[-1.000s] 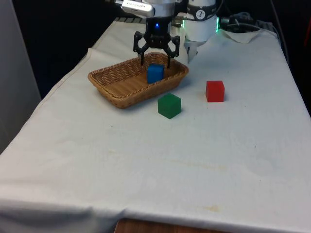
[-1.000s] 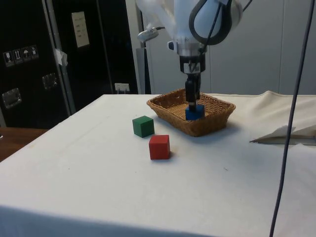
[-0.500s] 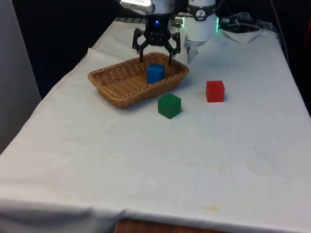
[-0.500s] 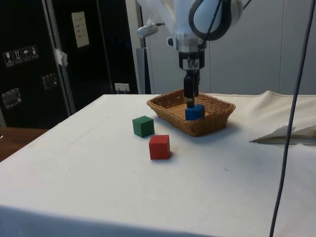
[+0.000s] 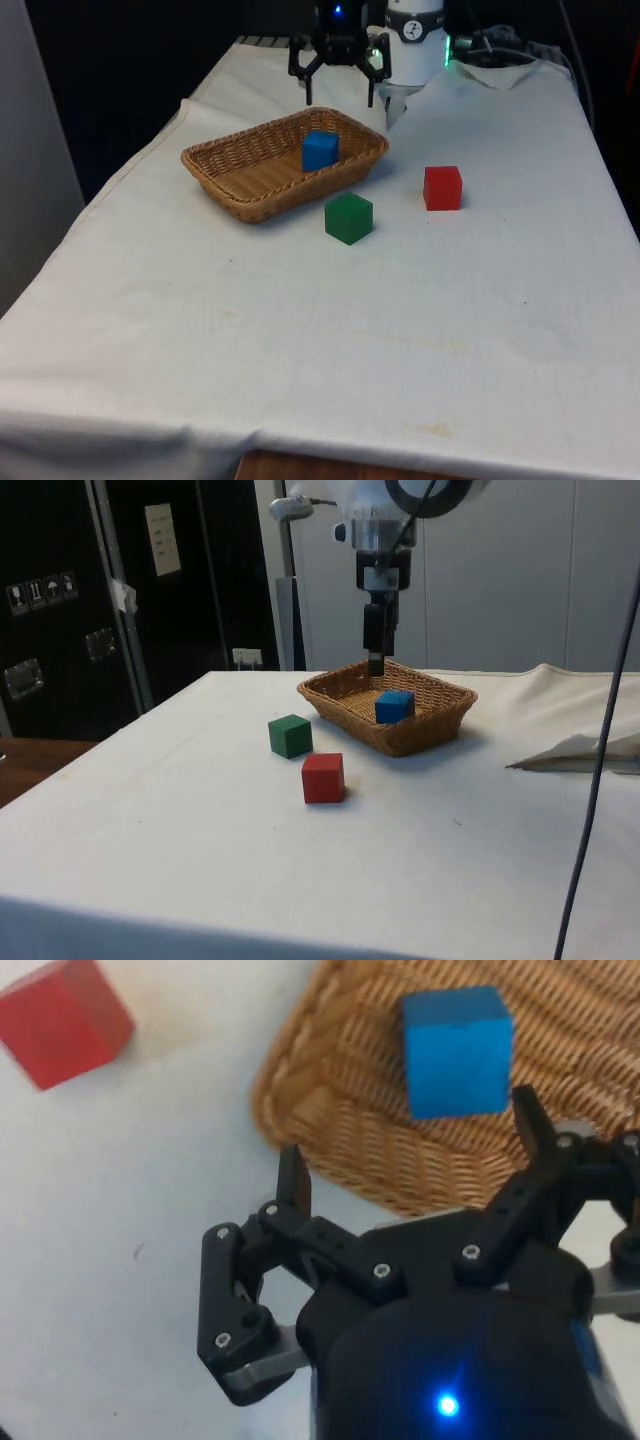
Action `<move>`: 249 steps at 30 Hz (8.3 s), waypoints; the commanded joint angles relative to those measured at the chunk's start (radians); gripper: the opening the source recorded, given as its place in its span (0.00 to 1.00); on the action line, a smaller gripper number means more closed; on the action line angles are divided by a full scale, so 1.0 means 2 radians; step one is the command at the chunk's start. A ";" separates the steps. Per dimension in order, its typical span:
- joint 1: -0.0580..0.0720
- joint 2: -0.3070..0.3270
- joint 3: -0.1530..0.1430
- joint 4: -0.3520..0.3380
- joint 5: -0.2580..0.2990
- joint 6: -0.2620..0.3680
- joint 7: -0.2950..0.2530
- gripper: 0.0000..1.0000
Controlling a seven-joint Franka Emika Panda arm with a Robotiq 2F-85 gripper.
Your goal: Pick up exactly two blocks and place them into the basket.
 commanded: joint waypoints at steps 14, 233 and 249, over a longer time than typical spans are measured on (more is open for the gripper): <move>0.002 -0.020 0.063 0.002 -0.006 -0.021 0.065 1.00; 0.003 0.130 0.197 0.119 0.036 -0.019 0.059 0.01; 0.002 0.082 0.186 0.135 0.039 -0.072 0.043 0.01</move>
